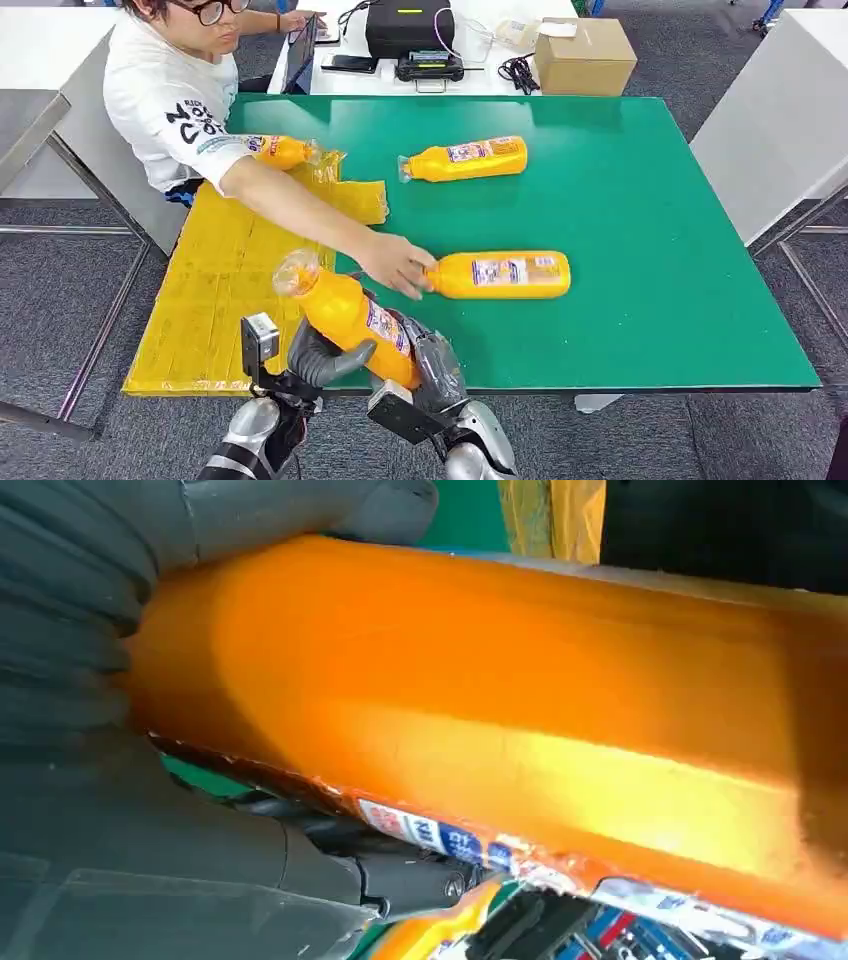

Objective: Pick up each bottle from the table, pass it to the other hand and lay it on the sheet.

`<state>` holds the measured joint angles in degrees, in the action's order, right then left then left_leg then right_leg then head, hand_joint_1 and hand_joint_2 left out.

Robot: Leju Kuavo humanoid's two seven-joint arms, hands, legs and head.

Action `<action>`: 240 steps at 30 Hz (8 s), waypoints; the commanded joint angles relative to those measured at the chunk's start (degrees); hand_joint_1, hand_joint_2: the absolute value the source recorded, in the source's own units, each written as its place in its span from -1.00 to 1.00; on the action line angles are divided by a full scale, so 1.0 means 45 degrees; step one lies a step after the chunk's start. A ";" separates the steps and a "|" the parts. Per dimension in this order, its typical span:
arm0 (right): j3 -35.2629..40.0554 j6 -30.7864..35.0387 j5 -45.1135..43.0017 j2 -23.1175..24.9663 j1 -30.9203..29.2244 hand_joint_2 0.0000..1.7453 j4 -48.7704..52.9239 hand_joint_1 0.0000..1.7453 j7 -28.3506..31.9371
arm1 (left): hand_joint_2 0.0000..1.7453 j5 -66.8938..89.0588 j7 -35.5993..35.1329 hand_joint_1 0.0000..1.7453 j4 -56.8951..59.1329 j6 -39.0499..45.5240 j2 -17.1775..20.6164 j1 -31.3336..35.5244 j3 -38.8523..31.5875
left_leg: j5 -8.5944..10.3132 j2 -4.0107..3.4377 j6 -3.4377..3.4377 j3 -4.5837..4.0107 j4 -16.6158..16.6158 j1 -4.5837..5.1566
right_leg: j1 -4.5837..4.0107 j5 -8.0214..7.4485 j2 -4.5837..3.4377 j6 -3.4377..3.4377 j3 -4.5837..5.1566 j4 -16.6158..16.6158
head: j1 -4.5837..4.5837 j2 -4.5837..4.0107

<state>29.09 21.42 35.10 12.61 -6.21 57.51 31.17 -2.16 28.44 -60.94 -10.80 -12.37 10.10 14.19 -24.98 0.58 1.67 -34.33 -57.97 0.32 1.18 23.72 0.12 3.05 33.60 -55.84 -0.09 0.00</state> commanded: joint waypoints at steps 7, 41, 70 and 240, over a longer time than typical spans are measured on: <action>-0.0331 0.1594 -0.1018 0.0258 0.0453 -1.00 0.1956 -1.00 0.1474 | 1.00 -0.0270 0.0080 1.00 -0.0408 0.0513 0.0187 -0.0142 -0.0617 | -0.0019 -0.0031 -0.0022 0.0025 -0.0006 -0.0013 | -0.0015 0.0010 -0.0024 -0.0028 -0.0017 -0.0004 | 0.0000 0.0000; 0.0439 0.0689 -0.1941 -0.0247 0.0510 -1.00 0.5952 -1.00 0.0954 | 1.00 1.1554 0.0048 1.00 0.0433 1.0882 0.1793 0.2268 -0.1489 | 0.0004 -0.0012 -0.0019 0.0027 0.0007 -0.0014 | -0.0015 -0.0002 -0.0005 -0.0021 -0.0023 0.0006 | 0.0000 0.0000; 0.1046 -0.0902 -0.2557 -0.0131 -0.0010 -1.00 0.4583 -1.00 0.1082 | 1.00 1.8202 -0.3051 1.00 0.8782 0.6612 0.4644 0.8386 -0.1208 | 0.0020 -0.0008 -0.0038 -0.0005 -0.0021 -0.0045 | -0.0042 -0.0023 0.0006 -0.0069 0.0016 -0.0031 | -0.0005 0.0000; 0.5890 -0.7661 -0.1780 -0.6265 -0.6472 1.00 -0.2374 -1.00 -0.5906 | 1.00 0.4799 0.2454 -1.00 0.6201 0.9456 0.0333 0.3582 -0.3268 | 0.0020 -0.0016 -0.0021 0.0023 -0.0006 -0.0002 | -0.0011 -0.0040 -0.0007 -0.0038 -0.0009 -0.0006 | 0.0000 0.0000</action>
<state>47.75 -12.66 25.51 -17.58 -32.03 56.81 5.03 20.15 38.86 -37.60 32.04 -11.10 23.41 -2.38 -24.86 0.54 1.65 -34.35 -58.02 0.38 1.21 23.53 0.10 2.96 33.70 -55.92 -0.09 0.00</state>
